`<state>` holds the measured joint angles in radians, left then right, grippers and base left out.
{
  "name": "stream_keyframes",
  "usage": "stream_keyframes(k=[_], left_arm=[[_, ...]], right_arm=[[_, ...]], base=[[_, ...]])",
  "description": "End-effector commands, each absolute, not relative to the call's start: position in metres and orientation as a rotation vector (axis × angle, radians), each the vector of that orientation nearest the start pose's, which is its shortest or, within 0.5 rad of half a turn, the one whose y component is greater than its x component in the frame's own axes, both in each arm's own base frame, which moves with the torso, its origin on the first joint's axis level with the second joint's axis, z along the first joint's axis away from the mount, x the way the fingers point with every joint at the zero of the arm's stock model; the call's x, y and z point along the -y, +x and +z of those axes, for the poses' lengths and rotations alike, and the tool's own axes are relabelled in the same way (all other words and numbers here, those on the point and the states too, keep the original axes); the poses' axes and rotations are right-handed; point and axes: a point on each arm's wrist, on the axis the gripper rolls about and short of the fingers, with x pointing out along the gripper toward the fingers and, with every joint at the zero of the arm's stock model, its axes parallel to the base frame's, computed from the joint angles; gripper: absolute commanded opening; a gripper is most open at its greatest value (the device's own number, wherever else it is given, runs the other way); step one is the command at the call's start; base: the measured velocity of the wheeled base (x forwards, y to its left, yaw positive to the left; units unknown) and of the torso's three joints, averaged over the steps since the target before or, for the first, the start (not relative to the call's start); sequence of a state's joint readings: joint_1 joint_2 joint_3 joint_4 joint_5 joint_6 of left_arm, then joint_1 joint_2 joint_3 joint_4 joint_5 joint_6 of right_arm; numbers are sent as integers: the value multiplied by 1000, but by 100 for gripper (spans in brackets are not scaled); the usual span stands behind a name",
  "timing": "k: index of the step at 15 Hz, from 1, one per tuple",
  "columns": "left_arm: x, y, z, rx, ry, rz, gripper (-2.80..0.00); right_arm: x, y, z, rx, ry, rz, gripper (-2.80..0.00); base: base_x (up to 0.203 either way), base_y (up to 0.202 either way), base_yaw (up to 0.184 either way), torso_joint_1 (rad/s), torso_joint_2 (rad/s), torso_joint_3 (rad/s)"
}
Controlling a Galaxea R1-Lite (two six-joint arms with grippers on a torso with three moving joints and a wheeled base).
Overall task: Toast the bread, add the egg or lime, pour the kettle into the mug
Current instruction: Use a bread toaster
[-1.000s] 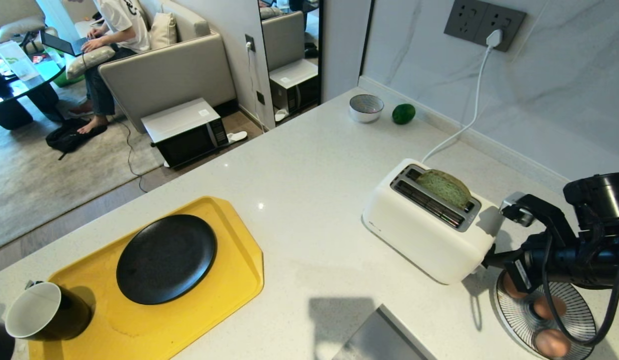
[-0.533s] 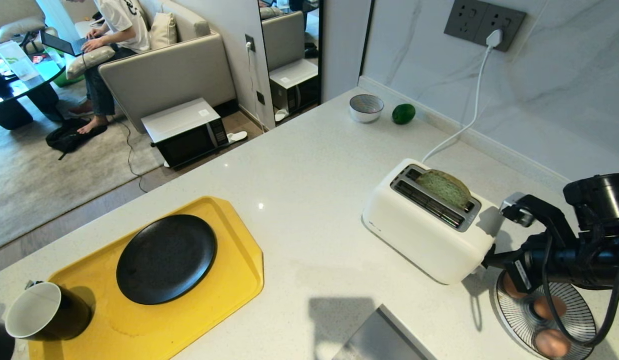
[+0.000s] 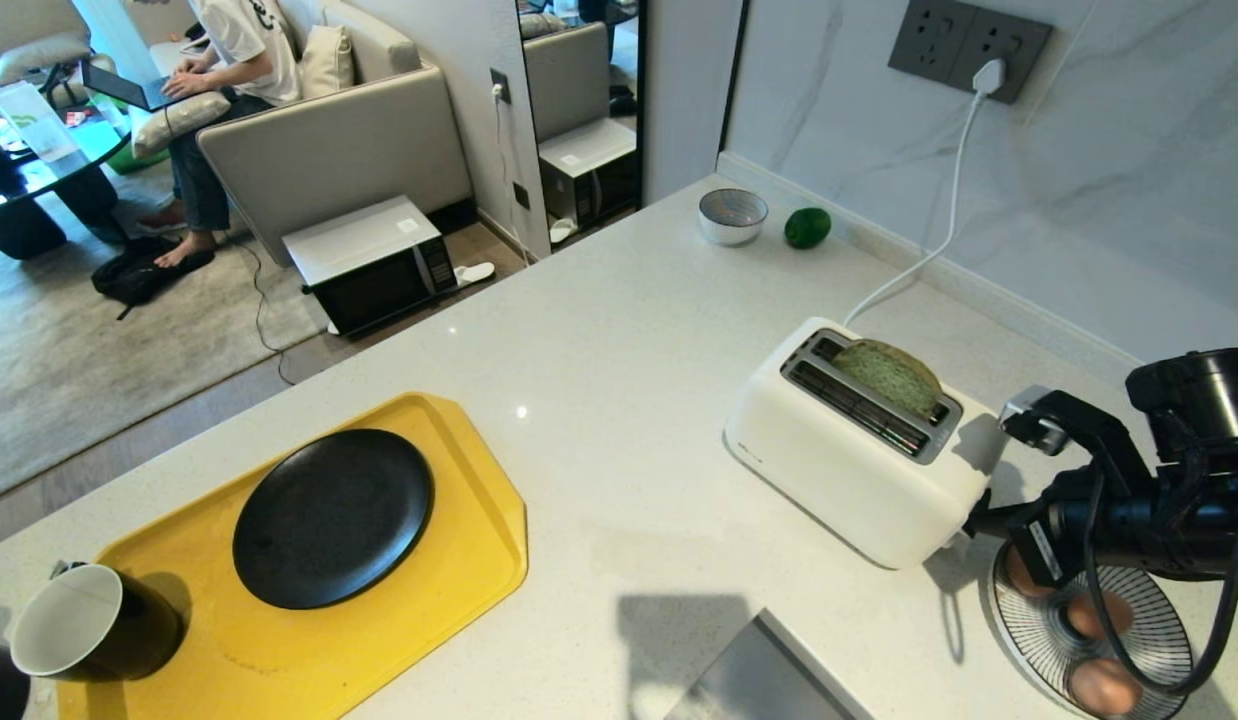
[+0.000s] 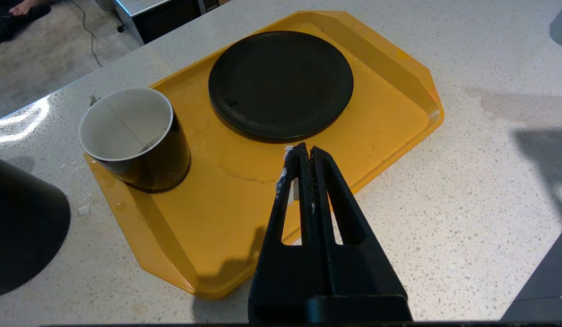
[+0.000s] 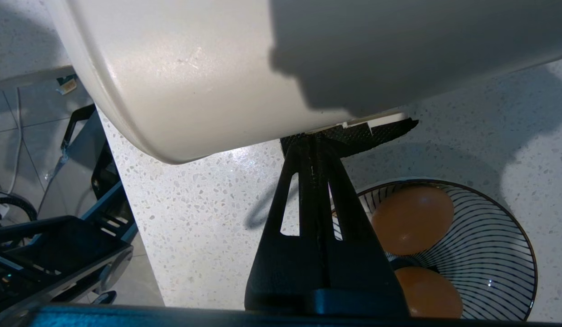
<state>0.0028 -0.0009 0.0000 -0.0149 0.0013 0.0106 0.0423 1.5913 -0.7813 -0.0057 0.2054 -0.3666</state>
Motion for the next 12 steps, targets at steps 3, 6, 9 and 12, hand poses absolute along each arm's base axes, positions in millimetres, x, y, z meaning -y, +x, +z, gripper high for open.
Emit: stream_keyframes(k=[3, 6, 9, 12], left_arm=[[0, -23, 77, 15, 11, 5, -280], [0, -23, 77, 15, 11, 5, -280], [0, -23, 77, 15, 11, 6, -280], [0, -23, 77, 15, 11, 5, -280]], right_arm=[[-15, 252, 152, -750, -282, 381, -280], [-15, 252, 152, -750, -282, 381, -280], [-15, 252, 152, -750, -282, 381, -280], [-15, 252, 152, -750, -282, 381, -280]], base=[[0, 0, 0, 0, 0, 0], [0, 0, 0, 0, 0, 0], [0, 0, 0, 0, 0, 0], [0, 0, 0, 0, 0, 0]])
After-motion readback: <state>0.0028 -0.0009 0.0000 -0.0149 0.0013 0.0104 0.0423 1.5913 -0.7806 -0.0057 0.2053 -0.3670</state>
